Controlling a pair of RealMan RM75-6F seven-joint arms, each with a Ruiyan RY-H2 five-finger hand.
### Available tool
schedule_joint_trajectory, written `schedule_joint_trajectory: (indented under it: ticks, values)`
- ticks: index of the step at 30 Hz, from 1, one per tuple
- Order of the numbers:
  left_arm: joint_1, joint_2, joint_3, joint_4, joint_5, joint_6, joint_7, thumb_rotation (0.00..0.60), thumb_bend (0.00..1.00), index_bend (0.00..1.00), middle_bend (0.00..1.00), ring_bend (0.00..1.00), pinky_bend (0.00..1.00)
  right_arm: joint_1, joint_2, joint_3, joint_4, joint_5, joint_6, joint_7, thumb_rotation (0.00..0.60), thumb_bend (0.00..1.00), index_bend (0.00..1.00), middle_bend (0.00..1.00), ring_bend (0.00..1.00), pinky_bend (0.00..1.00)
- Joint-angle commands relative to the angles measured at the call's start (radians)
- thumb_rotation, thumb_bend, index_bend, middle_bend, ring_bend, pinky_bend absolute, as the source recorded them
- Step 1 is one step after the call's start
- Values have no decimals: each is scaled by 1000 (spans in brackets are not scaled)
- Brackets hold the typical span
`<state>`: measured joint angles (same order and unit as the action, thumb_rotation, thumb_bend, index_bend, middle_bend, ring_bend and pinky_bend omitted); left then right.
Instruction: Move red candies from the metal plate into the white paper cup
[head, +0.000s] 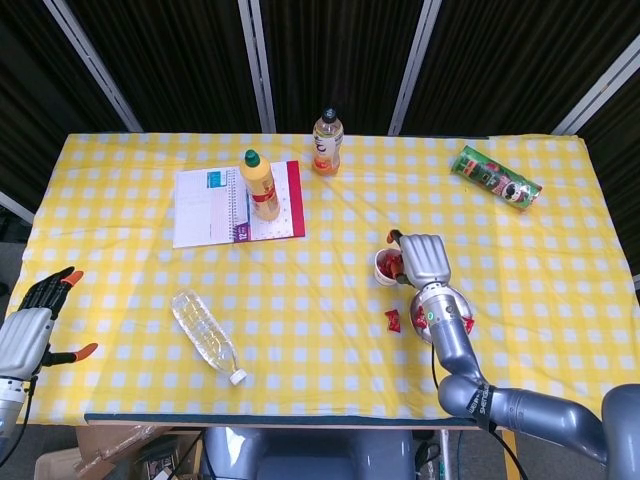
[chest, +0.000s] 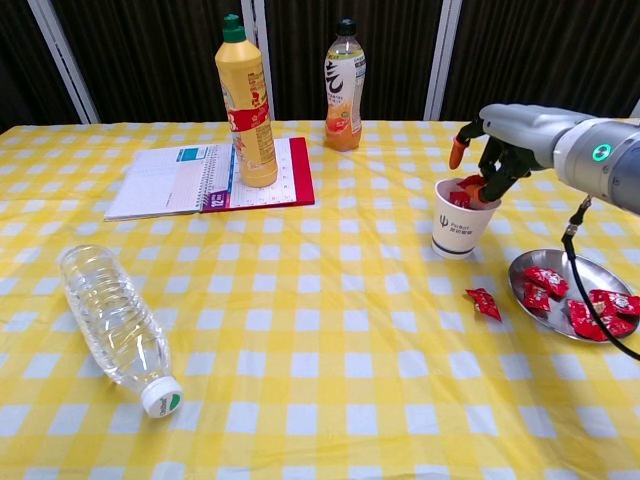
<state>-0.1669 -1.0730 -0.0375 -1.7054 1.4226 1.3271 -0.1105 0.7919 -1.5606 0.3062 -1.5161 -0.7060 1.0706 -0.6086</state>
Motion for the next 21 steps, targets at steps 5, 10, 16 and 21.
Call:
schedule_joint_trajectory:
  ticks: [5,10,16,21]
  values:
    - [0,-1,1,3,4,2,-4,600,37,0,0,0,0,-9,26,-11,-65,-16,39,-9,600,448,340,795,856,958]
    - [1,0,1,3,6,5,-8,600,37,0,0,0,0,-19,43,-18,-110,-24,75,-16,600,406,325,796,856,958]
    - [1,0,1,1,9,7,-8,600,37,0,0,0,0,-61,82,-46,-196,-77,134,1,600,402,322,795,856,958]
    - [3,0,4,1,19,13,-6,600,37,0,0,0,0,-127,122,-116,-255,-125,191,9,600,396,322,795,856,958]
